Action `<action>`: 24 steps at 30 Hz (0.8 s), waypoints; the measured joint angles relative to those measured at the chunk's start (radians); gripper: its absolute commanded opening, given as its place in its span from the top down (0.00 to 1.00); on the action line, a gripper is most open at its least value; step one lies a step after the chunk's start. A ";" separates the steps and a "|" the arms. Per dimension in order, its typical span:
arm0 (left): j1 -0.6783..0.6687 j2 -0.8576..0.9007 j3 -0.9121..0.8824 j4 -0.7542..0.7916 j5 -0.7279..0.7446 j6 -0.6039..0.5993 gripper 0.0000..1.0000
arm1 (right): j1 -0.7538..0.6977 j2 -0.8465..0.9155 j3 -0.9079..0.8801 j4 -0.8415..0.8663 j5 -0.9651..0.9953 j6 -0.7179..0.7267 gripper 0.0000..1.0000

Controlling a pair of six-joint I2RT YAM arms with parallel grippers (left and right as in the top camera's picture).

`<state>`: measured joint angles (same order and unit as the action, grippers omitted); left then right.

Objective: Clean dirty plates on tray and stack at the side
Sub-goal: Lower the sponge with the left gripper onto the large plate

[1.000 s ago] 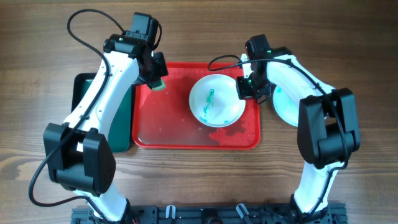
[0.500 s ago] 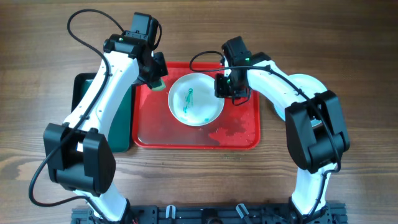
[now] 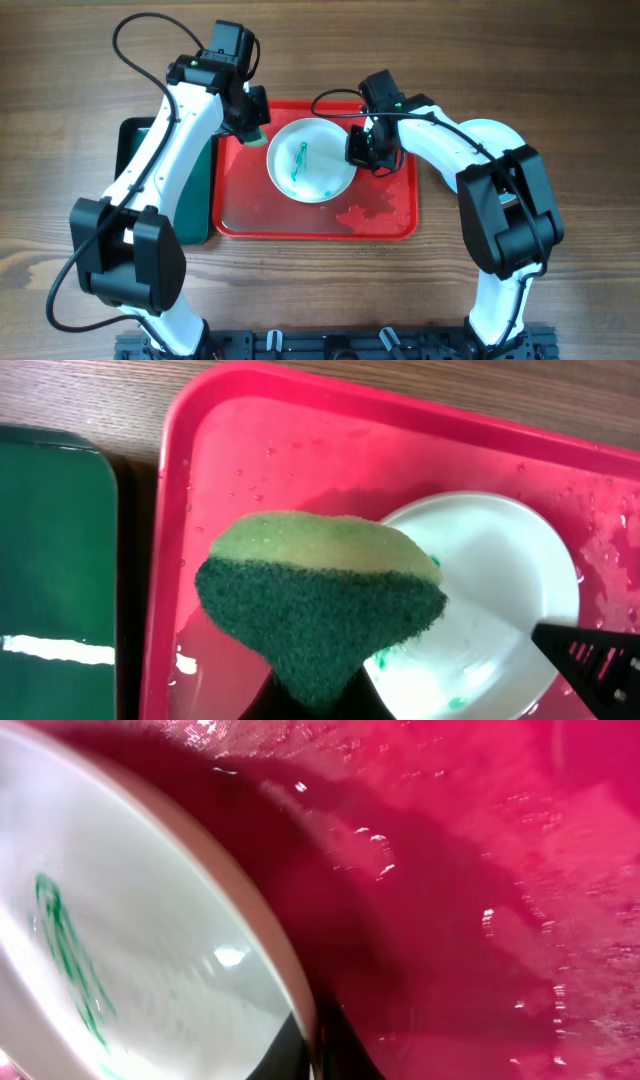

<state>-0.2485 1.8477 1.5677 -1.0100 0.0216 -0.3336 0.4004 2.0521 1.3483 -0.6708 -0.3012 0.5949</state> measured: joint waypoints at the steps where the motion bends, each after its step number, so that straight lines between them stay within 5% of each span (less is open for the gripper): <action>1: 0.000 0.000 0.000 0.000 0.006 0.007 0.96 | 0.000 0.000 0.000 0.003 -0.007 -0.001 0.96; 11: -0.047 0.000 -0.156 0.164 0.028 0.070 0.96 | 0.001 0.002 -0.017 0.068 -0.091 -0.200 0.96; 24: -0.092 0.073 -0.271 0.335 0.034 0.150 0.96 | 0.003 0.003 -0.018 0.074 -0.118 -0.246 0.96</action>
<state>-0.3408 1.9209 1.2964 -0.6746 0.0555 -0.1837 0.4034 2.0556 1.3308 -0.5964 -0.4194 0.3492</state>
